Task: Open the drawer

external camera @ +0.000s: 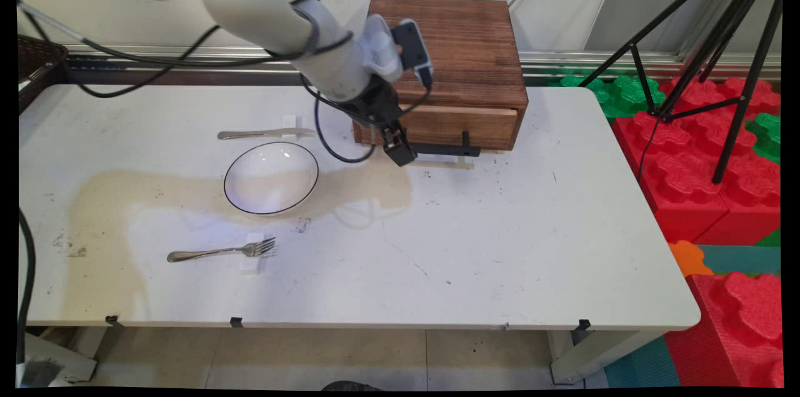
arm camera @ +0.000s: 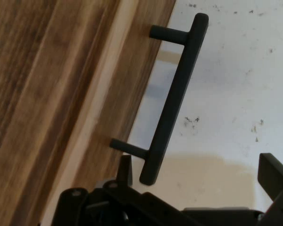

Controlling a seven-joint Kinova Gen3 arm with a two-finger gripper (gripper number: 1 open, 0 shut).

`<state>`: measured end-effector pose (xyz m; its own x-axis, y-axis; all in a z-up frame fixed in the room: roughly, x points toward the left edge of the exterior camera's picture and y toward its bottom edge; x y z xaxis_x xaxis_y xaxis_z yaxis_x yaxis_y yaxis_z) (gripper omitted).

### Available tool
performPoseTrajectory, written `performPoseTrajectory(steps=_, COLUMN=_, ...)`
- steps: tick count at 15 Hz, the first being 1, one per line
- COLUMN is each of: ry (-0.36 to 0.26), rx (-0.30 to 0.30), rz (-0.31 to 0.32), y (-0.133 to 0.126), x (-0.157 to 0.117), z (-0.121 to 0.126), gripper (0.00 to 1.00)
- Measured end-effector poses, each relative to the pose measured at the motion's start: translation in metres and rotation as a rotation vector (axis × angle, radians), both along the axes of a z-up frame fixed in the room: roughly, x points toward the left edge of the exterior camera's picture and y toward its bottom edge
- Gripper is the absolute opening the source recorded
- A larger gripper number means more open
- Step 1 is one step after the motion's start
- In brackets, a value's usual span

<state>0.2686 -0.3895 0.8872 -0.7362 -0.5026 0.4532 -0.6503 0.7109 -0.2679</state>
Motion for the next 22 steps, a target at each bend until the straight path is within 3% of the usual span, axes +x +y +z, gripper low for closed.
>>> performPoseTrajectory(steps=10, ry=-0.041, rx=0.023, rz=-0.007, y=-0.044, x=-0.045, z=-0.047, gripper=1.00)
performPoseTrajectory(steps=22, ry=-0.026, rx=0.082, rz=0.013, y=-0.066, x=-0.066, z=-0.081, gripper=1.00)
